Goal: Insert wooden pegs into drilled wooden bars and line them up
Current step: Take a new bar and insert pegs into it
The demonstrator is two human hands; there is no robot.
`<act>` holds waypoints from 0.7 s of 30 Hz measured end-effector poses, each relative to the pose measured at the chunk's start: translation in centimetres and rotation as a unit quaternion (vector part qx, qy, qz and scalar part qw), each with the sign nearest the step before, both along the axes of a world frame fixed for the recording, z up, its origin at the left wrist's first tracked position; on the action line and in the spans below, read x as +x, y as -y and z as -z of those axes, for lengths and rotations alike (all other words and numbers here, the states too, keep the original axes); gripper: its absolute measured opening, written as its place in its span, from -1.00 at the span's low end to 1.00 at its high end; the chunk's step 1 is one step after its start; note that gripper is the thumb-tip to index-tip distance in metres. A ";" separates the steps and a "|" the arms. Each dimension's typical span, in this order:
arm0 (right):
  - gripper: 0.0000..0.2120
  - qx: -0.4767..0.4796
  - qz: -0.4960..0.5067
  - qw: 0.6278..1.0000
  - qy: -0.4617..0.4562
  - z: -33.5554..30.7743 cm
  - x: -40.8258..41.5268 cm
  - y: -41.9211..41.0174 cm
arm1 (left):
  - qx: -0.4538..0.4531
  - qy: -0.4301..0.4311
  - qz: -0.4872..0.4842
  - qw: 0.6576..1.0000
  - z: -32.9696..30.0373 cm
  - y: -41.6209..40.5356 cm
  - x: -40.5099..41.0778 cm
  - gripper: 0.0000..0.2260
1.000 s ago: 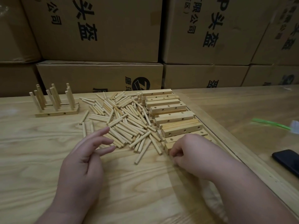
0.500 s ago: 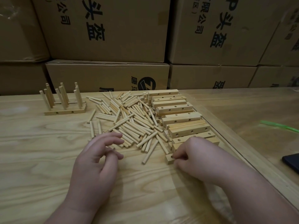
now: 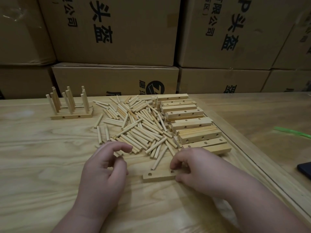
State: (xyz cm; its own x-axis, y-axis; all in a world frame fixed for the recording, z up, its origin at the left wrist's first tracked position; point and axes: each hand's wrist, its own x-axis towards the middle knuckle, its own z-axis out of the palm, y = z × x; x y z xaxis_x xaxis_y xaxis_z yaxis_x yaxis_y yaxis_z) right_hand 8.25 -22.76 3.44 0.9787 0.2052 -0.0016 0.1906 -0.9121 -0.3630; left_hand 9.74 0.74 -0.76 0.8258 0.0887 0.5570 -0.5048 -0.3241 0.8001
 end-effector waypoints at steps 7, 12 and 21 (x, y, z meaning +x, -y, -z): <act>-0.84 0.263 0.021 0.964 -0.020 0.7 0.3 -1.4 | -0.282 -0.136 0.090 0.945 -0.3 0.0 0.8 -0.78; -0.84 0.389 0.032 0.921 0.018 2.0 0.5 -4.0 | -0.301 -0.248 0.217 0.895 -0.3 0.2 0.7 -0.66; -0.83 0.209 0.016 0.969 0.135 2.9 2.0 -3.1 | -0.373 -0.271 0.173 0.870 -1.2 0.1 1.0 -0.79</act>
